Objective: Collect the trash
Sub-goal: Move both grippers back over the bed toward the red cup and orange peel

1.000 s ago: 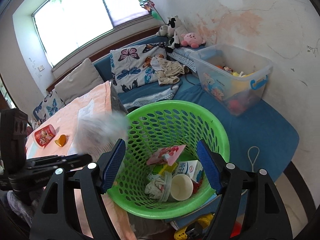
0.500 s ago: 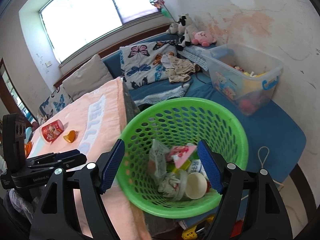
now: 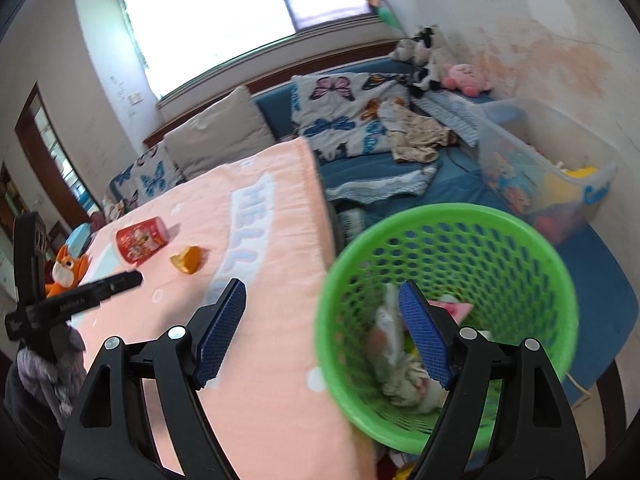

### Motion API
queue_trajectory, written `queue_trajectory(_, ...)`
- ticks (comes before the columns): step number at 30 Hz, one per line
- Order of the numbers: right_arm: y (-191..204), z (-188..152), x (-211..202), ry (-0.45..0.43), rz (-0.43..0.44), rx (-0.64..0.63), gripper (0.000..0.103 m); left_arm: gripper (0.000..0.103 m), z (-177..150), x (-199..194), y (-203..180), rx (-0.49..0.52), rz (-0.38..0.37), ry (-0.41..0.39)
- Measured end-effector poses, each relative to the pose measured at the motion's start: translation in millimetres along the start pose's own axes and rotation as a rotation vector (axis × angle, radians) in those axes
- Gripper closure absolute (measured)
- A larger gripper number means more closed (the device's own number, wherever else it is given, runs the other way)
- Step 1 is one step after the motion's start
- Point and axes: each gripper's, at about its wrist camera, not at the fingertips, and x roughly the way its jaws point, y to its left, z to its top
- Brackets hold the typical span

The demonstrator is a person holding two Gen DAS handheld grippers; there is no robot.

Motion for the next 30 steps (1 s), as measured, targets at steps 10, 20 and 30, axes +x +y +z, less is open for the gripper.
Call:
queue_trajectory(10, 68.5, 3.5, 52.4, 0.077, 0.094, -0.096, 0.024, 0.051, 22.7, -30.1, 113.6, -0.213, 0.145, -0.083)
queue_trajectory(20, 142.2, 4.4, 115.7, 0.158, 0.158, -0.211, 0.024, 0.048, 38.3, -27.0, 167.1, -0.296, 0.198, -0.094)
queue_trajectory(30, 183.8, -0.9, 175.8, 0.219, 0.166, -0.261, 0.024, 0.044, 46.0, -9.5, 186.2, -0.310, 0.200, -0.086)
